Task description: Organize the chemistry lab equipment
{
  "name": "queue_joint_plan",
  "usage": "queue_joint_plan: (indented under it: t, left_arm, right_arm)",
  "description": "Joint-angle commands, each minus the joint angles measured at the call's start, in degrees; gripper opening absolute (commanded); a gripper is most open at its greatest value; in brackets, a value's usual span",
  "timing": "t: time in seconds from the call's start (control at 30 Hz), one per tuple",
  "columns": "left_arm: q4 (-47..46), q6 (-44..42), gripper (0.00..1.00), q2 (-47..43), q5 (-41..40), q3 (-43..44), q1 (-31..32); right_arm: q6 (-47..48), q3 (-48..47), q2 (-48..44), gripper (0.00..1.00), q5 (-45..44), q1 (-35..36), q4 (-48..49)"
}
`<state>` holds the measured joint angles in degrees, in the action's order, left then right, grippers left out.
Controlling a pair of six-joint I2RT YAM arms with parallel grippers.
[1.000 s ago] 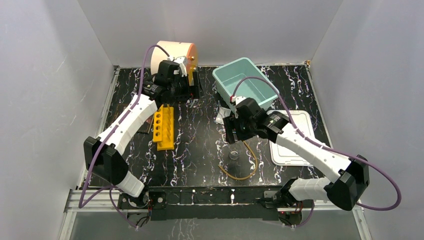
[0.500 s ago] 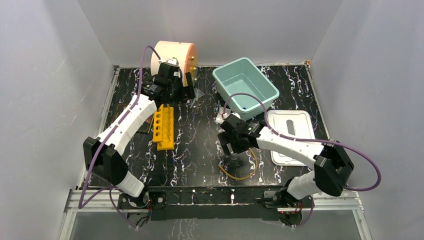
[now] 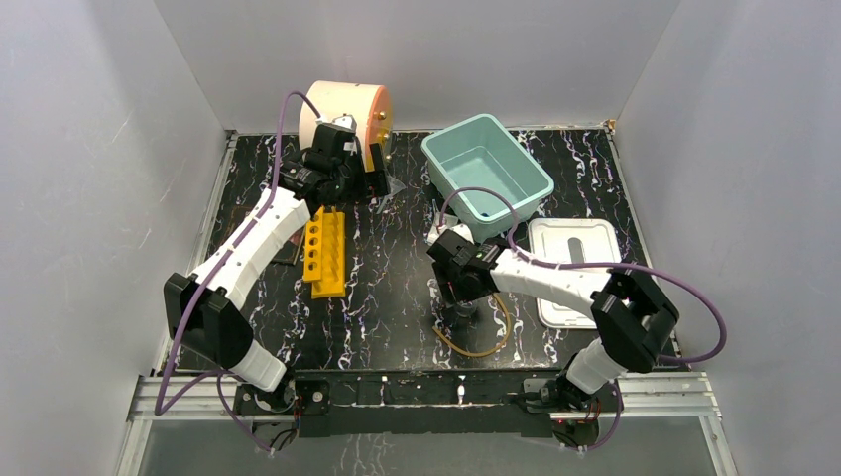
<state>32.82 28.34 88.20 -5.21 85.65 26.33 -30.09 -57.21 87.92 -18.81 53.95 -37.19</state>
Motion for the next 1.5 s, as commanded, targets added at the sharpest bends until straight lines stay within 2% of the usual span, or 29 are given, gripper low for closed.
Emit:
queue_joint_plan:
  t: [0.0, 0.13, 0.2, 0.43, 0.6, 0.7, 0.83, 0.97, 1.13, 1.23, 1.47]
  left_arm:
    - [-1.08, -0.41, 0.98, -2.42, 1.42, 0.89, -0.05]
    - [-1.60, -0.97, 0.98, -2.16, 2.49, 1.14, -0.05]
    - [-1.71, -1.01, 0.98, -2.07, 2.74, 1.18, -0.05]
    - [-1.71, -2.10, 0.98, -2.25, 2.41, 1.30, -0.05]
    - [-0.61, -6.96, 0.98, -2.18, -1.45, 4.09, -0.05]
    - [0.35, -6.91, 0.98, -2.09, -2.90, 6.48, -0.05]
    - [0.41, -5.32, 0.98, -1.65, 0.75, 8.71, 0.00]
    - [0.55, -4.93, 0.98, -2.00, 0.82, 9.26, -0.03]
    - [0.52, -4.13, 0.98, -2.33, 1.92, 8.22, -0.05]
    - [0.41, -4.21, 0.98, -2.25, 2.97, 7.48, 0.00]
    - [0.51, -4.67, 0.98, -1.67, 3.90, 6.37, -0.02]
  right_arm:
    - [-0.11, -0.83, 1.00, 0.74, -3.46, -0.43, 1.38]
    - [1.52, -1.66, 1.40, 0.58, -1.19, -0.43, 1.57]
    - [1.87, -2.15, 1.09, 0.54, -0.40, -0.43, 1.64]
    - [4.31, -6.42, -1.38, 0.53, 1.20, -0.75, 1.51]
    - [7.39, -13.93, -4.38, 0.53, 7.48, -3.13, 1.66]
    - [8.71, -18.88, -5.80, 0.53, 9.45, -5.70, 1.07]
    - [10.11, -24.92, -6.78, 0.53, 10.55, -10.52, 0.93]
    - [11.42, -29.17, -6.53, 0.53, 9.85, -15.93, 2.15]
    - [13.65, -34.75, -2.00, 0.53, 11.20, -22.79, 3.74]
    - [14.81, -39.50, 3.28, 0.53, 15.12, -27.16, 2.66]
    - [16.39, -49.08, 16.52, 0.52, 12.67, -32.72, 2.47]
